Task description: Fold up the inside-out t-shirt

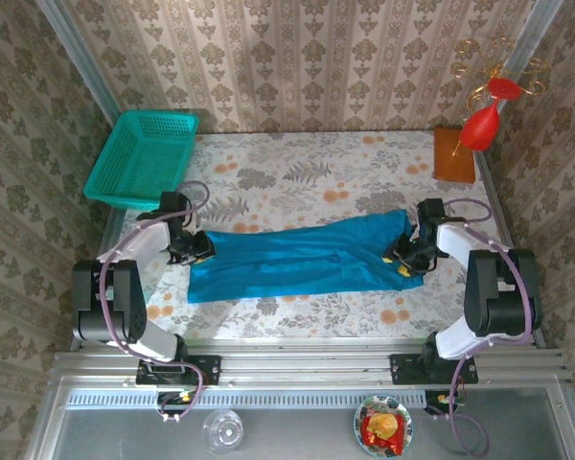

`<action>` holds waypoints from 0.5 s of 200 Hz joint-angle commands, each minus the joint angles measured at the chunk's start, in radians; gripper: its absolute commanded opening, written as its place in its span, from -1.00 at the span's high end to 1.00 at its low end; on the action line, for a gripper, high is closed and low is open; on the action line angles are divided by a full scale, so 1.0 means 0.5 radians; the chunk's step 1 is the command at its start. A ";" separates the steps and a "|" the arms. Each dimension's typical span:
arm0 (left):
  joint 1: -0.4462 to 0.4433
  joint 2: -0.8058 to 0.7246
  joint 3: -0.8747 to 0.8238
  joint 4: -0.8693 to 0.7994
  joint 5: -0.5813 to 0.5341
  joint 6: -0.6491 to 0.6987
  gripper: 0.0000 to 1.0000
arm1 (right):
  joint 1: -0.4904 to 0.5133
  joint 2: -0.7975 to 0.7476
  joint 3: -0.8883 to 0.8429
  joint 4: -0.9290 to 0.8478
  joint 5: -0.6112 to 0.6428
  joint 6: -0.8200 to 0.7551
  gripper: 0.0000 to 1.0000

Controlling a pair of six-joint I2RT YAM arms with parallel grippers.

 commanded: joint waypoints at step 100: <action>0.128 0.405 0.218 0.085 -0.139 0.056 0.61 | 0.007 0.162 0.566 -0.465 0.560 -0.553 0.05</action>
